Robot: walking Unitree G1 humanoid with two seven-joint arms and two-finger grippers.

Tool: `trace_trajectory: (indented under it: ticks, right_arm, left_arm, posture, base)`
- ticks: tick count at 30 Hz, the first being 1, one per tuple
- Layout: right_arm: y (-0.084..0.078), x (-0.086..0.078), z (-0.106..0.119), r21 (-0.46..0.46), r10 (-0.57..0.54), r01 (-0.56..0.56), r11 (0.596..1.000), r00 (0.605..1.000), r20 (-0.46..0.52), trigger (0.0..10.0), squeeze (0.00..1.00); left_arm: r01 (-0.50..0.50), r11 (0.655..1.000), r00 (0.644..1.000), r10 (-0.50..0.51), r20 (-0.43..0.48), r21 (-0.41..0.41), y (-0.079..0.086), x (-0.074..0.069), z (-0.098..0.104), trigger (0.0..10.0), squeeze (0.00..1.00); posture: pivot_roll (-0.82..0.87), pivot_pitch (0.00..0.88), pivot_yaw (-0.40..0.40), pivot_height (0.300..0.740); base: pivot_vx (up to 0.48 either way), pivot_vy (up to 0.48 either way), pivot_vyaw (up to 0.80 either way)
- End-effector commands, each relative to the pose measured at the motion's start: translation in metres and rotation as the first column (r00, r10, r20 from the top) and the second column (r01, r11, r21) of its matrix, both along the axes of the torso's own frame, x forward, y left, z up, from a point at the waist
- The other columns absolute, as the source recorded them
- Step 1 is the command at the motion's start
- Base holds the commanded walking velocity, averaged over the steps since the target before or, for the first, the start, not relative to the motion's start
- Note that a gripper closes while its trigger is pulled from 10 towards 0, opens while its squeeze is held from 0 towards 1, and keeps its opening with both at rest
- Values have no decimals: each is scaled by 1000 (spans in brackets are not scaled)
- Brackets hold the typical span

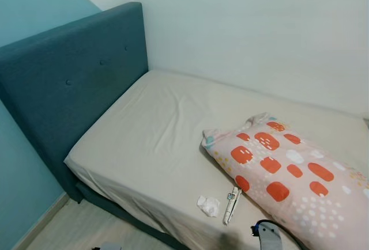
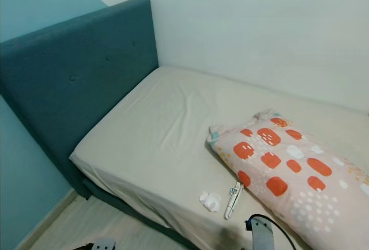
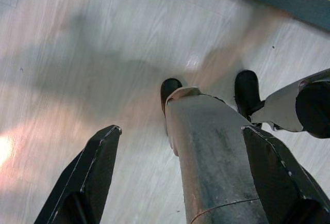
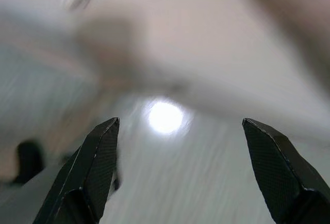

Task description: Clean up the room

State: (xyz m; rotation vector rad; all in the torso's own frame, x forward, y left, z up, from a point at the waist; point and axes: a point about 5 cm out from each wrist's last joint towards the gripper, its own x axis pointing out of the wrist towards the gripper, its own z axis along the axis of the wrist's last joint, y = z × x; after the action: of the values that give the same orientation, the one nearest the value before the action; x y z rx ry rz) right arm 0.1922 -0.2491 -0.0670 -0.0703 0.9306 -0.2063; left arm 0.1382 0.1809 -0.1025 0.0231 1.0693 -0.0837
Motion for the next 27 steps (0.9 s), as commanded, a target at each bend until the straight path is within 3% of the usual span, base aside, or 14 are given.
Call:
trace_trajectory:
  ticks: [1, 3, 6, 10, 12, 14, 16, 23, 25, 27]
  right_arm:
    - [-2, 16, 10, 18, 4, -5, 1000, 997, 73, 10000, 0]
    - [-4, 50, 33, 23, 22, -27, 999, 984, 177, 10000, 0]
    - [-5, 59, 41, 21, 27, -32, 999, 977, 210, 10000, 0]
    - [-6, 76, 56, 9, 45, -49, 999, 960, 277, 10000, 0]
    - [-5, 85, 64, 6, 65, -70, 997, 947, 314, 10000, 0]
    - [-3, 93, 71, 7, 87, -95, 995, 937, 338, 10000, 0]
    - [3, 101, 77, 29, 112, -132, 991, 923, 369, 10000, 0]
    - [23, 108, 79, 92, 199, -253, 963, 900, 387, 10000, 0]
    - [35, 110, 78, 92, 256, -311, 946, 891, 375, 10000, 0]
    - [36, 110, 78, 89, 262, -315, 945, 890, 372, 10000, 0]
  left_arm:
    - [-9, 1000, 1000, 9, -4, 1, 3, -3, -1, 10000, 0]
    - [-45, 999, 999, 45, 30, 1, 3, -1, 1, 10000, 0]
    - [-69, 998, 996, 69, 51, -3, 3, 0, 1, 10000, 0]
    - [-109, 994, 990, 111, 90, -23, 4, 2, 3, 10000, 0]
    - [-85, 996, 972, 89, 218, -28, 9, 58, 28, 10000, 0]
    - [-75, 997, 948, 83, 307, -35, 12, 95, 49, 10000, 0]
    - [-80, 996, 933, 89, 349, -41, 11, 106, 58, 10000, 0]
    - [-99, 994, 908, 107, 404, -42, 13, 116, 66, 10000, 0]
    - [-119, 992, 875, 127, 466, -46, 19, 129, 79, 10000, 0]
    - [-121, 991, 870, 130, 475, -48, 20, 131, 81, 10000, 0]
  posture:
    - [-38, 0, -48, 740]
    - [-43, 0, -48, 735]
    - [-41, 0, -51, 725]
    - [-41, 0, -51, 705]
    - [-41, 0, -51, 695]
    - [-41, 0, -51, 685]
    - [-46, 0, -47, 670]
    - [-45, 0, -49, 650]
    - [-38, 0, -52, 635]
    - [-38, 0, -52, 630]
  base:
    - [0, -285, 0]
    - [0, -469, 0]
    - [0, -464, 0]
    - [0, 0, 0]
    - [0, 0, 0]
    - [0, 0, 0]
    - [0, 0, 0]
    - [0, 0, 0]
    - [0, 0, 0]
    - [0, 0, 0]
